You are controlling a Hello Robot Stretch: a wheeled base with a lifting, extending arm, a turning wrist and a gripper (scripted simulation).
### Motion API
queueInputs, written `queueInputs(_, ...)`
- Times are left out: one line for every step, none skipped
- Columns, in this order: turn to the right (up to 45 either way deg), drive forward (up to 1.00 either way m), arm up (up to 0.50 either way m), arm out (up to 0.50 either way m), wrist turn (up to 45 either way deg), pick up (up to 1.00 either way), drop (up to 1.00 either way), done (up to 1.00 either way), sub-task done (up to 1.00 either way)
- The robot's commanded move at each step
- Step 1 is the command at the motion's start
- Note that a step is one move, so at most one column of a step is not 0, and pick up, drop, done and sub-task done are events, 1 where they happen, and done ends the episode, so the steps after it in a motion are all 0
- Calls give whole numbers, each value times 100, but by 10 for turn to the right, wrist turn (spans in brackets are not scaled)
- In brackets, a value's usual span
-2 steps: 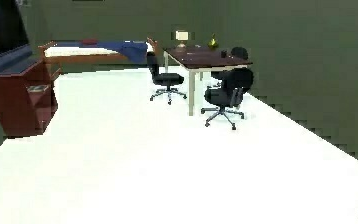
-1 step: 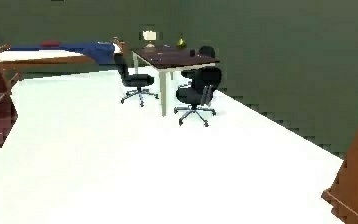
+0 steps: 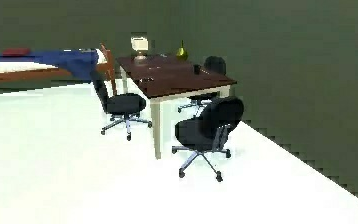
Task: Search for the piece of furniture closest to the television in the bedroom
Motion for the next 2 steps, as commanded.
queueInputs(60, 0, 0, 0, 0, 0, 0, 0, 0)
queueInputs(0, 50, 0, 0, 0, 0, 0, 0, 0)
